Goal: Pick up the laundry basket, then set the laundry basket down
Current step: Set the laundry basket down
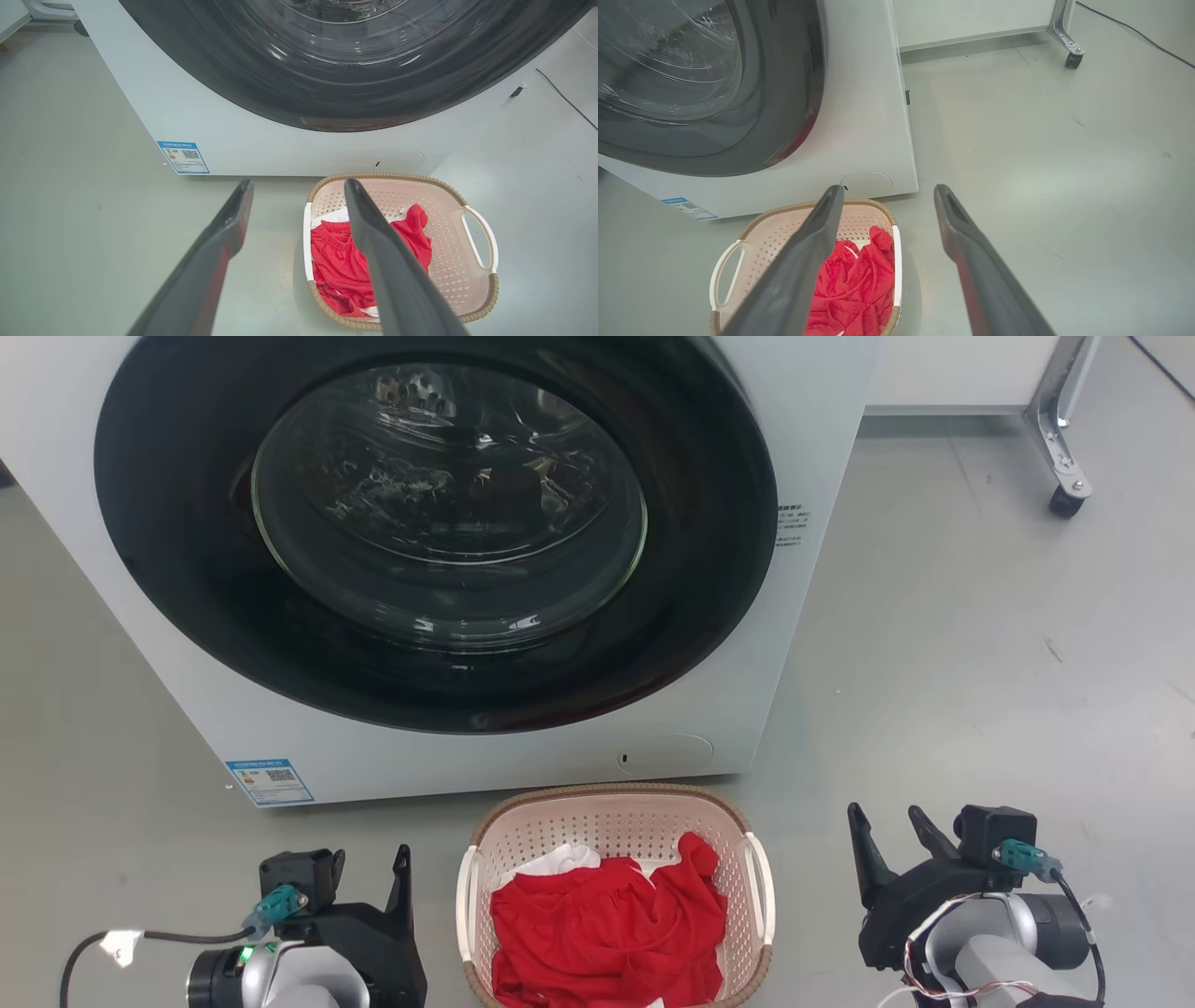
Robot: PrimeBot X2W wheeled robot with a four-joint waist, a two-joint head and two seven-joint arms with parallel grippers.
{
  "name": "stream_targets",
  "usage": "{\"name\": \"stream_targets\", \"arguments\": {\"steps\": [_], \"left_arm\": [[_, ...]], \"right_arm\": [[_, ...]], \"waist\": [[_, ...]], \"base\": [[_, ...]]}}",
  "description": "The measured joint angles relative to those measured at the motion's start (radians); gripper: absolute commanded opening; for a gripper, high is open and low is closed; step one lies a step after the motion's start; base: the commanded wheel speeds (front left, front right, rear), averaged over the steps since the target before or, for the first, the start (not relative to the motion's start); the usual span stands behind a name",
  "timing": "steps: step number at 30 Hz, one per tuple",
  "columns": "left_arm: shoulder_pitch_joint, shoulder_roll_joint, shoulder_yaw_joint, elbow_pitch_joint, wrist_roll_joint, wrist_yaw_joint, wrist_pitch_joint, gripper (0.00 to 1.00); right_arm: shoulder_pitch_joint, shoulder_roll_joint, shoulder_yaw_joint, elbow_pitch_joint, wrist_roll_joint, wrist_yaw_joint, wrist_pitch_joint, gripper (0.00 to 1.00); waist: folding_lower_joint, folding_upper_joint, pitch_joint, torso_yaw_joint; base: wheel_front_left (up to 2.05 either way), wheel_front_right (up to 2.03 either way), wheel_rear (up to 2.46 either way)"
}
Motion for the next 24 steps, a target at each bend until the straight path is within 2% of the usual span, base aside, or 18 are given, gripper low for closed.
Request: {"name": "stream_targets", "arguments": {"steps": [8,18,24], "left_arm": [[0.115,0.031,0.049,-0.148,0.048,0.027,0.0,1.0],[0.268,0.04,0.11,-0.342,0.117,0.044,0.0,1.0],[0.357,0.025,0.131,-0.444,0.156,0.053,0.0,1.0]], "right_arm": [[0.109,-0.04,-0.037,-0.176,-0.073,-0.044,0.0,1.0],[0.285,-0.075,-0.096,-0.378,-0.139,-0.07,0.0,1.0],[0.394,-0.086,-0.133,-0.484,-0.173,-0.078,0.0,1.0]], "waist": [[0.0,0.0,-0.052,-0.001],[0.0,0.0001,-0.103,-0.011],[0.0,0.0001,-0.126,-0.014]], "base": [[0.0,0.0,0.0],[0.0,0.0,0.0],[0.0,0.0,0.0]]}}
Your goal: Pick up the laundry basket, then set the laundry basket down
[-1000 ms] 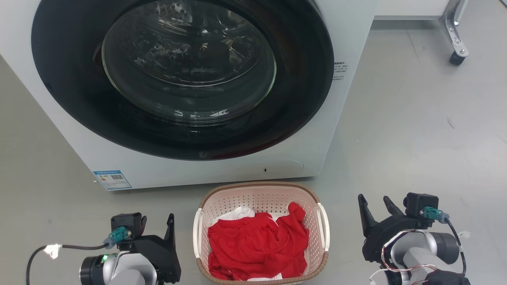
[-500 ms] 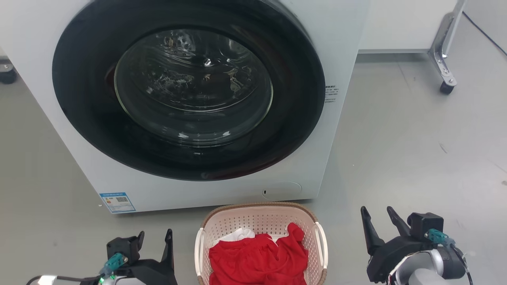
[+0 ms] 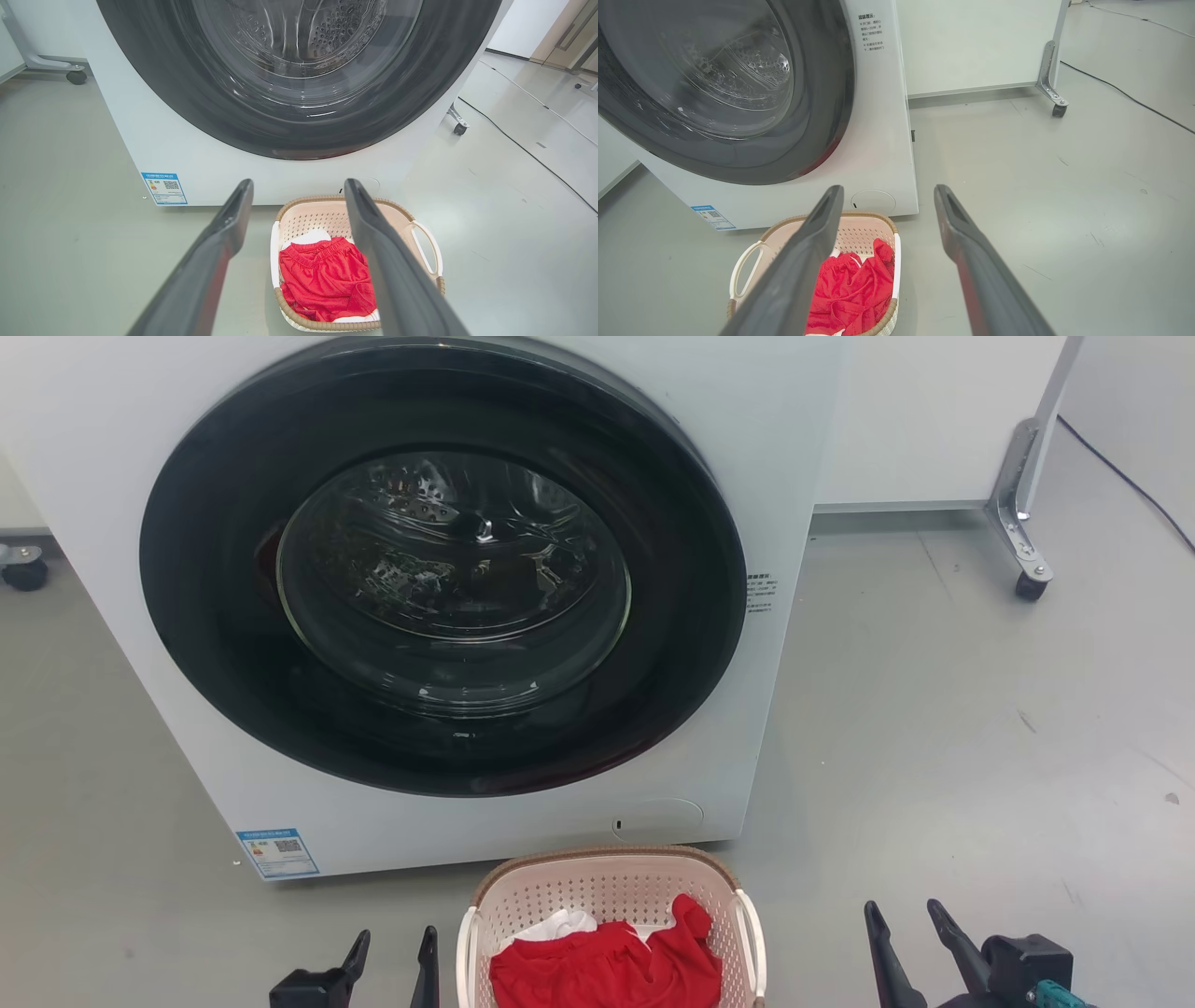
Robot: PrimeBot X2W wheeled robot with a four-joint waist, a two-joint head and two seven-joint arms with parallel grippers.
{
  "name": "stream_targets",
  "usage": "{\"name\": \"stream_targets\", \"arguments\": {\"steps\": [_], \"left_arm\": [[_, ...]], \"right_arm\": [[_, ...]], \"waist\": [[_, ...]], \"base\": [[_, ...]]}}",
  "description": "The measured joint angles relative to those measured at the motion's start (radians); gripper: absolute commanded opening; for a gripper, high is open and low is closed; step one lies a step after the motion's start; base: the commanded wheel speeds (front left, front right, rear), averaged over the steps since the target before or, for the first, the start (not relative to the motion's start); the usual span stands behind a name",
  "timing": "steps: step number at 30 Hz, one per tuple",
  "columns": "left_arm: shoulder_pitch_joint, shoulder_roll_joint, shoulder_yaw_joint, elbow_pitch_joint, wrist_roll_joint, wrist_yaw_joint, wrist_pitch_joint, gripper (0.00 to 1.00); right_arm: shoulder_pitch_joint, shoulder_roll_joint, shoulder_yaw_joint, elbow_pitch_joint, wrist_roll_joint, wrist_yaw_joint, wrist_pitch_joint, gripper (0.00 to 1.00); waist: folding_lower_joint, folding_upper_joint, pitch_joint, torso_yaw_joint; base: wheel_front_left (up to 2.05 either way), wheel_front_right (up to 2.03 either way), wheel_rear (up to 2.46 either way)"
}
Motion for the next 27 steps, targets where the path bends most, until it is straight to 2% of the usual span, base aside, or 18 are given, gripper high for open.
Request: {"name": "stream_targets", "arguments": {"steps": [16,27], "left_arm": [[0.137,-0.022,0.107,-0.163,0.11,0.001,0.0,1.0],[0.174,-0.029,0.127,-0.226,0.212,0.001,0.0,1.0]], "right_arm": [[0.154,-0.007,-0.131,-0.212,-0.111,-0.002,0.0,1.0],[0.227,0.037,-0.175,-0.318,-0.203,-0.002,0.0,1.0]], "waist": [[0.0,0.0,-0.017,-0.001],[0.0001,0.0,-0.008,-0.004]], "base": [[0.0,0.0,0.0],[0.0,0.0,0.0]]}}
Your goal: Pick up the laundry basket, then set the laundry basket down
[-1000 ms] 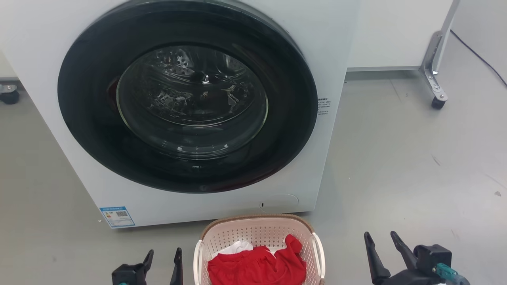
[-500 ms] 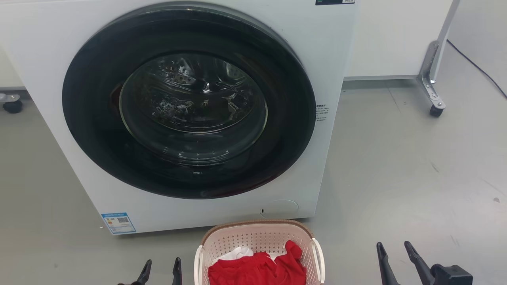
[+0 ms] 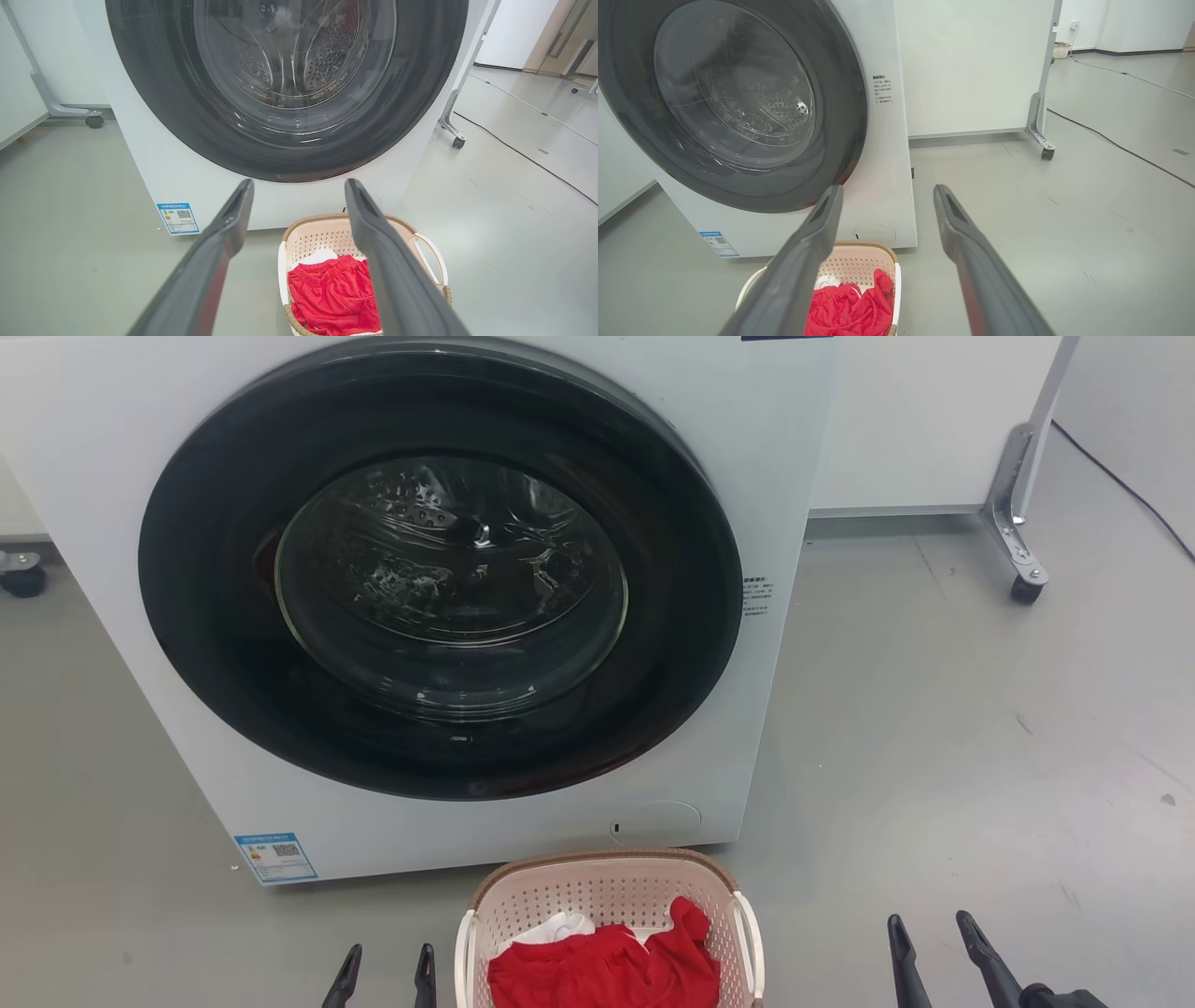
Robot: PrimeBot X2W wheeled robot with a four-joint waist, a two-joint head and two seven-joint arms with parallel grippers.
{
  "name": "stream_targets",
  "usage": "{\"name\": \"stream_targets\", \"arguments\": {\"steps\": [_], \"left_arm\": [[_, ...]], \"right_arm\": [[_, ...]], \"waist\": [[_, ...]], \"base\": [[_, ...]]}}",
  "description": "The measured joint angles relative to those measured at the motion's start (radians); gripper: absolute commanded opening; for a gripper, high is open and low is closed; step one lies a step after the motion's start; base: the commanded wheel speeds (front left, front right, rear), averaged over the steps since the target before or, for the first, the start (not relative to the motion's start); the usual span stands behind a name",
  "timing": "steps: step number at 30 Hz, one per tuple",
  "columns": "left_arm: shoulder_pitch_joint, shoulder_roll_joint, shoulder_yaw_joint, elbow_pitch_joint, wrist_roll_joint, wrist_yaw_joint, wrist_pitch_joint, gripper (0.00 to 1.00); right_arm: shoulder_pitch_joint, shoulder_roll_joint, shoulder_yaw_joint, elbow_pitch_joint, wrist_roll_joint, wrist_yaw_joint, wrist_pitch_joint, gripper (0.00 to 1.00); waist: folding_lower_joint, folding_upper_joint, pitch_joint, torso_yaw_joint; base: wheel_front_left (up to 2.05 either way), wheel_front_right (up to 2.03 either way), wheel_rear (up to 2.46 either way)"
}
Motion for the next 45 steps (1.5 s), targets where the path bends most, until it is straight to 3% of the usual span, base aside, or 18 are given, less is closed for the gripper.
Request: {"name": "stream_targets", "arguments": {"steps": [15,45], "left_arm": [[0.016,-0.006,-0.014,-0.043,0.031,0.0,0.0,1.0],[0.021,-0.036,0.061,-0.046,0.057,0.0,0.0,1.0]], "right_arm": [[0.045,0.021,-0.09,-0.049,-0.062,0.0,0.0,1.0],[0.081,0.06,-0.139,-0.08,-0.118,0.0,0.001,1.0]], "waist": [[0.0,0.0,0.014,-0.001],[0.0,0.0001,0.024,0.006]], "base": [[0.0,0.0,0.0],[0.0,0.0,0.0]]}}
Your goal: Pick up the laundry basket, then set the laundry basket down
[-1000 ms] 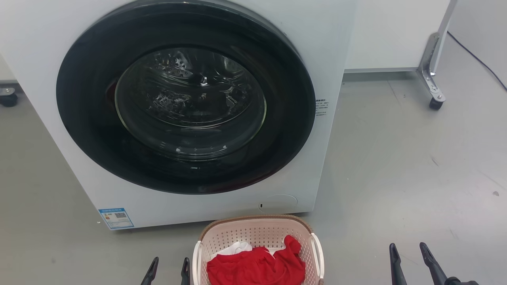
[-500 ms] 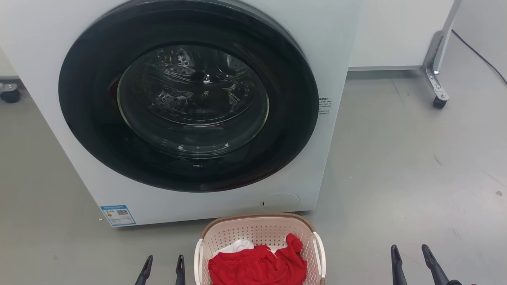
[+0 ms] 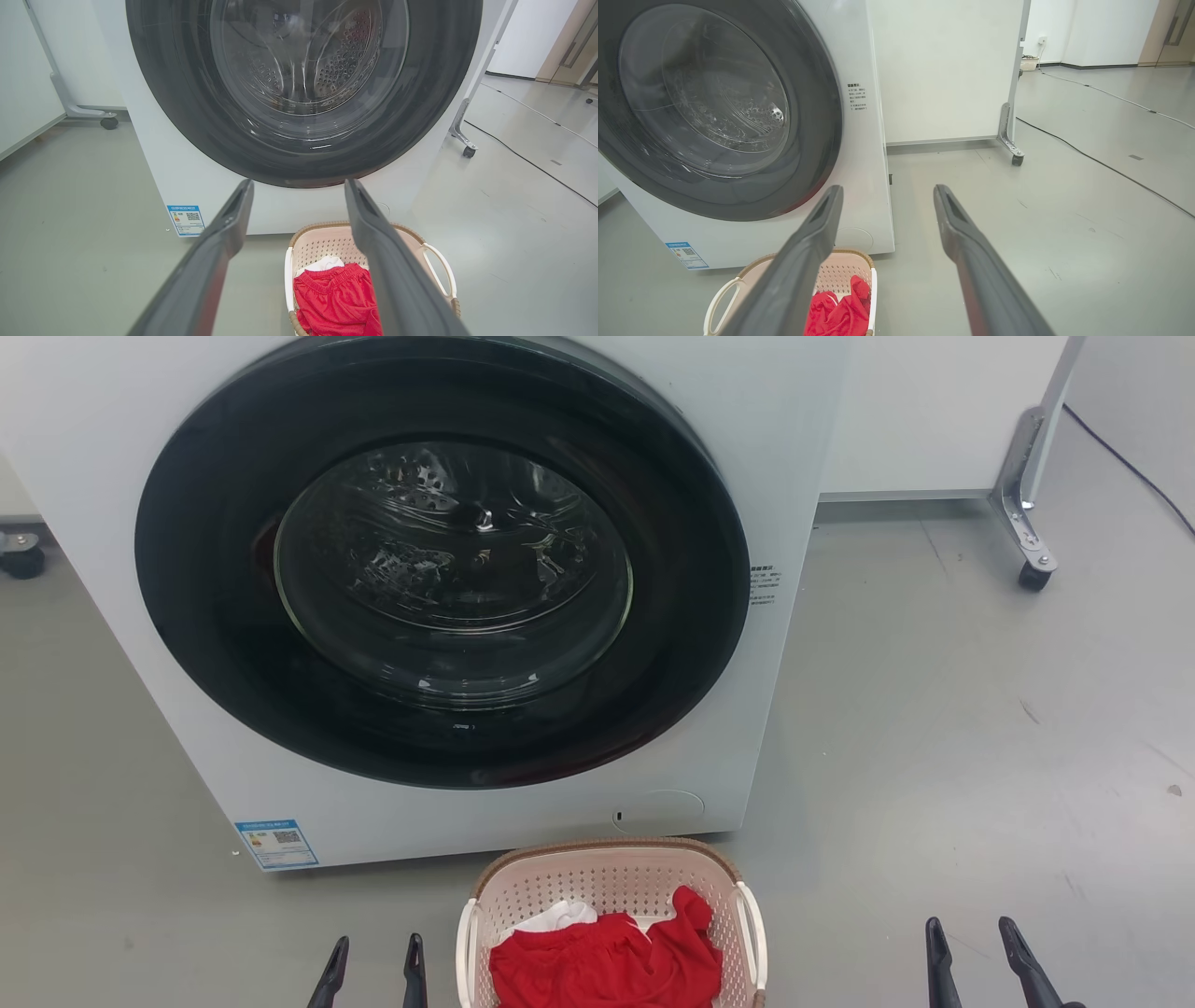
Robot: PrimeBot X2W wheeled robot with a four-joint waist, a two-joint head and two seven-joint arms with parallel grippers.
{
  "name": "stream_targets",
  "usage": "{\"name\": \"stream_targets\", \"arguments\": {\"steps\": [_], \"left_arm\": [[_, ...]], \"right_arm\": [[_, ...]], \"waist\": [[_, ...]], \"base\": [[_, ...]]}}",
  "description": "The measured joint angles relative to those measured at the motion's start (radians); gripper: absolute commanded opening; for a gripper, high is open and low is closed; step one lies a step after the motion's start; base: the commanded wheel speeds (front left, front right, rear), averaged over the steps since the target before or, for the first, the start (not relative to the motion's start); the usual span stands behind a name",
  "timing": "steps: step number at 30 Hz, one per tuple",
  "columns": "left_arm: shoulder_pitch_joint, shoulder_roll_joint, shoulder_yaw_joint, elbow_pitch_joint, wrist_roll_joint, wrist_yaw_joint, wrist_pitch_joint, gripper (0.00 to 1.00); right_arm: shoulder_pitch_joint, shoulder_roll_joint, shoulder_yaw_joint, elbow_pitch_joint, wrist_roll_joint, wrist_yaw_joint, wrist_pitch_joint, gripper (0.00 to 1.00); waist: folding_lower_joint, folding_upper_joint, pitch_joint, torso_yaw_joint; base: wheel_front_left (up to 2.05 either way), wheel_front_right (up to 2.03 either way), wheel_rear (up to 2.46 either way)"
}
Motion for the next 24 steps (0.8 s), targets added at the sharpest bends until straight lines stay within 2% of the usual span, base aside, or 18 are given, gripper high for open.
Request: {"name": "stream_targets", "arguments": {"steps": [14,15,24], "left_arm": [[0.0,-0.009,0.007,0.0,0.007,0.0,0.0,1.0],[0.0,-0.009,0.005,0.008,0.007,0.0,0.001,0.0],[0.015,-0.012,0.02,0.03,-0.025,-0.011,0.012,0.0]], "right_arm": [[0.003,0.001,-0.006,-0.013,-0.009,0.0,0.002,1.0],[0.003,0.003,-0.005,-0.005,-0.008,0.0,0.002,0.0],[0.011,0.016,-0.019,0.027,0.025,0.011,0.015,0.0]], "waist": [[0.0,0.0,0.002,0.001],[0.0,-0.0001,0.002,0.001],[0.0,0.0,0.002,0.003]], "base": [[0.0,0.0,0.0],[0.0,0.0,0.0],[0.0,0.0,0.0]]}}
